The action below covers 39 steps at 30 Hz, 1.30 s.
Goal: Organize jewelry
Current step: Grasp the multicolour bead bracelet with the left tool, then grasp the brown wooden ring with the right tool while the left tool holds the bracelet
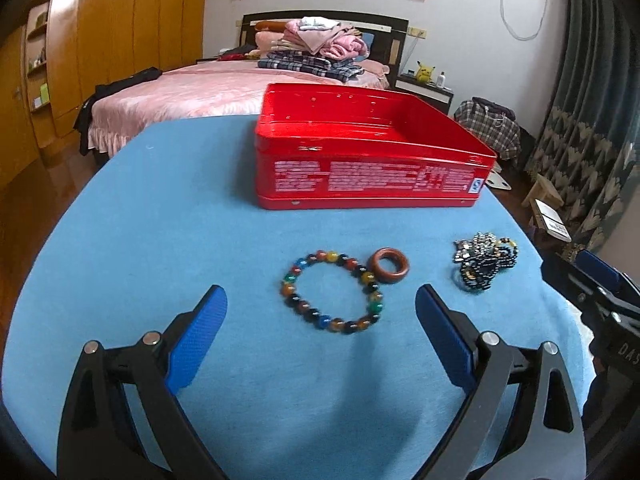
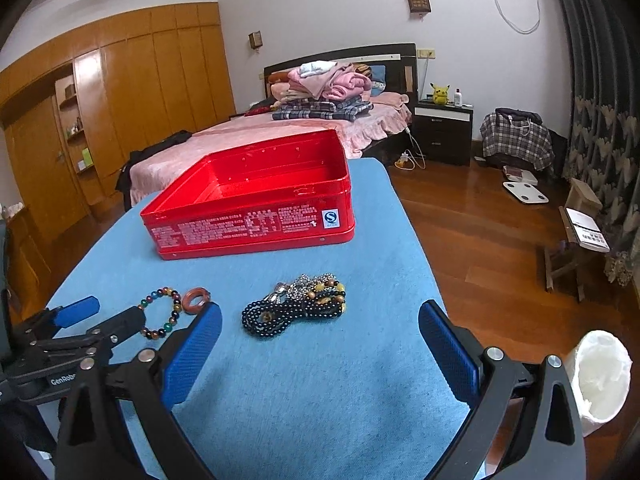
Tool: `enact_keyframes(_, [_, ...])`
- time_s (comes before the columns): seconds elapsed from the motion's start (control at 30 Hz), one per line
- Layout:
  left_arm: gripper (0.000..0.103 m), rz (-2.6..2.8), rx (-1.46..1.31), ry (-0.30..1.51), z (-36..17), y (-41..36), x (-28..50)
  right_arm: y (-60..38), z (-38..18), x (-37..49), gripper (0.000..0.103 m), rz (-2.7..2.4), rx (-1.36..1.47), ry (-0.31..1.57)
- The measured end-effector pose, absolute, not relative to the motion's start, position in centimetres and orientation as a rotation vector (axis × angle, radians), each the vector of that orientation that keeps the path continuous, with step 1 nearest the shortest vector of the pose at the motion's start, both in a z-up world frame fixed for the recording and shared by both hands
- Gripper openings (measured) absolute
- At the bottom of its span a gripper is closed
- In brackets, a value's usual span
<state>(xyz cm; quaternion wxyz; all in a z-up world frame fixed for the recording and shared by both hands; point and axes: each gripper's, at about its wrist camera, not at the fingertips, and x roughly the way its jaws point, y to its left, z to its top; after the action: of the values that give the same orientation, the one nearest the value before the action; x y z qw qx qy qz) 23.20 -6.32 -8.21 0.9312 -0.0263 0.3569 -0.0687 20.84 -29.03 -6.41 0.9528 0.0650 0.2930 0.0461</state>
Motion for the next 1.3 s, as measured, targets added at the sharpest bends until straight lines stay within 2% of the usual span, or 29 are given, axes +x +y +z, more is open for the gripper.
enact_keyframes(0.07, [0.076, -0.161, -0.06, 0.748, -8.4, -6.9, 23.6, -29.1, -6.5, 20.8, 0.097, 0.093, 0.134, 0.597])
enact_keyframes(0.17, [0.075, -0.171, -0.059, 0.757, -8.8, -7.7, 24.0, -29.2, -6.6, 21.0, 0.097, 0.094, 0.136, 0.601])
enact_keyframes(0.23, [0.069, -0.182, -0.056, 0.764, -8.9, -8.2, 24.3, -29.3, -6.6, 21.0, 0.097, 0.094, 0.137, 0.603])
enact_keyframes(0.33, [0.06, -0.194, -0.056, 0.789, -9.4, -8.6, 24.8, -29.6, -6.6, 21.0, 0.097, 0.095, 0.142, 0.603])
enact_keyframes(0.43, [0.046, -0.197, -0.042, 0.829, -10.2, -9.1, 25.3, -29.8, -6.5, 20.9, 0.097, 0.094, 0.146, 0.601])
enact_keyframes(0.57, [0.042, -0.182, -0.011, 0.844, -10.4, -9.5, 25.4, -29.7, -6.4, 21.0, 0.097, 0.103, 0.157, 0.6])
enact_keyframes(0.6, [0.029, -0.176, -0.012, 0.841, -10.4, -9.5, 25.3, -29.7, -6.4, 20.9, 0.097, 0.107, 0.155, 0.6])
enact_keyframes(0.67, [0.011, -0.179, -0.033, 0.838, -10.4, -9.2, 25.3, -29.3, -6.4, 20.9, 0.097, 0.114, 0.148, 0.599])
enact_keyframes(0.7, [0.007, -0.174, -0.036, 0.837, -10.4, -9.0, 25.2, -29.1, -6.3, 20.9, 0.097, 0.119, 0.144, 0.599])
enact_keyframes(1.3, [0.006, -0.055, -0.113, 0.754, -8.5, -2.7, 25.1, -22.6, -5.5, 23.1, 0.094, 0.305, 0.084, 0.618])
